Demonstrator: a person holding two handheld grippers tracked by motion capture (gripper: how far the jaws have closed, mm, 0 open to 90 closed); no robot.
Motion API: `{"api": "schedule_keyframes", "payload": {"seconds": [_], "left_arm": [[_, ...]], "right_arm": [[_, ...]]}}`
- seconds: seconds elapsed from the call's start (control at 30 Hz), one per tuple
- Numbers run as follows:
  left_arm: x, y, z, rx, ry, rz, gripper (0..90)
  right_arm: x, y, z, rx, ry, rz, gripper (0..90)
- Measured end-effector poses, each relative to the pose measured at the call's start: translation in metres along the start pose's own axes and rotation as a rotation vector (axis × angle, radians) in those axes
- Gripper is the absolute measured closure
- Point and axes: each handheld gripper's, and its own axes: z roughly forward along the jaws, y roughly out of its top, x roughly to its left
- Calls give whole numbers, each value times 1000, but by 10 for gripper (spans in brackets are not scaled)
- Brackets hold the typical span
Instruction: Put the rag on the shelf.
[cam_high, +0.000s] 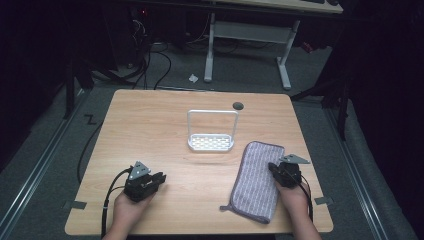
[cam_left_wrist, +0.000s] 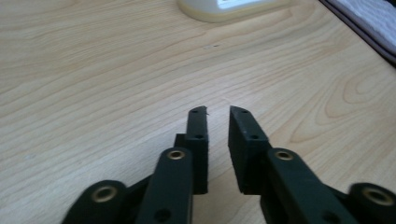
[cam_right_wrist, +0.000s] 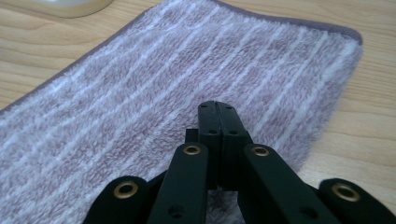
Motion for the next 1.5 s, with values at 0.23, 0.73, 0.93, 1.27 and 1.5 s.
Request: {"api": "schedule_keyframes", "payload": {"seconds": [0.23, 0.73, 0.93, 1.27, 1.5], "left_arm": [[0, 0, -1, -13, 13, -7, 698], [-24, 1, 7, -3, -36, 23, 666], [-64, 5, 20, 32, -98, 148, 703], [-132, 3, 36, 72, -251, 302, 716], [-134, -5, 43, 99, -188, 359, 732]], "right_arm": [[18, -5, -4, -5, 65, -37, 900], [61, -8, -7, 8, 180, -101, 900], [92, -8, -6, 16, 243, -171, 900], [137, -8, -5, 15, 313, -297, 900], [146, -10, -6, 13, 327, -326, 900]]}}
